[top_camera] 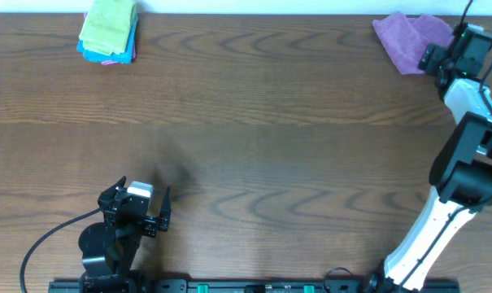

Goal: Fold the cloth
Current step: 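Reach the right gripper to the crumpled pink cloth and grasp it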

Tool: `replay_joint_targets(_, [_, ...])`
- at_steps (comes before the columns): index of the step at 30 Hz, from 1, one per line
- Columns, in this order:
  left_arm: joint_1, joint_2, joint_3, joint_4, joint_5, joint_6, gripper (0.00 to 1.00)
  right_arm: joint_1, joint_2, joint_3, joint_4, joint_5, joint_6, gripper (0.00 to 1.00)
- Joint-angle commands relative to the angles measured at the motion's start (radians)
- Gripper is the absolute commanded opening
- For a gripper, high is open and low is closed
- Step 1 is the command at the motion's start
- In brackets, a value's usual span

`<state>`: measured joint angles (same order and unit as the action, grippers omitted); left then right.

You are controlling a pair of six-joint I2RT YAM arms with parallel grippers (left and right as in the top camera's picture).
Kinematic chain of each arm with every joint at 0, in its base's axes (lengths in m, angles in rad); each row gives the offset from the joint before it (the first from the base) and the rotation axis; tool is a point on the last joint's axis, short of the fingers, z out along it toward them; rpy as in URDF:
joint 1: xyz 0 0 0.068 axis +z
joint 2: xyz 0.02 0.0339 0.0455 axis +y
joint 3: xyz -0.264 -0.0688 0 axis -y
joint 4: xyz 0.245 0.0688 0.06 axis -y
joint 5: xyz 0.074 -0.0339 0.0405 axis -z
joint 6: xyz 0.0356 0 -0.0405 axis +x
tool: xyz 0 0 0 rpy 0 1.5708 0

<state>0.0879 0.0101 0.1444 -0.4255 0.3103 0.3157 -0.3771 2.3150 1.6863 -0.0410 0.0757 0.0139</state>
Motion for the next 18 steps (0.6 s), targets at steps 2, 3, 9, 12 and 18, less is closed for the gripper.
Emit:
replay_joint_targets(2, [-0.003,-0.006,-0.020,-0.007,0.001,0.014,0.95,-0.001,0.038,0.020,-0.006,-0.021,0.041,0.79])
replay_joint_targets(3, [-0.003,-0.006,-0.020,-0.007,0.001,0.014,0.95,-0.001,0.048,0.020,-0.011,-0.031,0.042,0.77])
replay_joint_targets(9, [-0.003,-0.006,-0.020,-0.007,0.001,0.014,0.95,-0.003,0.060,0.020,-0.008,-0.031,0.049,0.77])
replay_joint_targets(12, [-0.003,-0.006,-0.020,-0.007,0.001,0.014,0.95,-0.003,0.061,0.020,-0.008,-0.031,0.049,0.75])
replay_joint_targets(18, [-0.003,-0.006,-0.020,-0.007,0.001,0.014,0.95,-0.003,0.064,0.020,-0.017,-0.053,0.086,0.41])
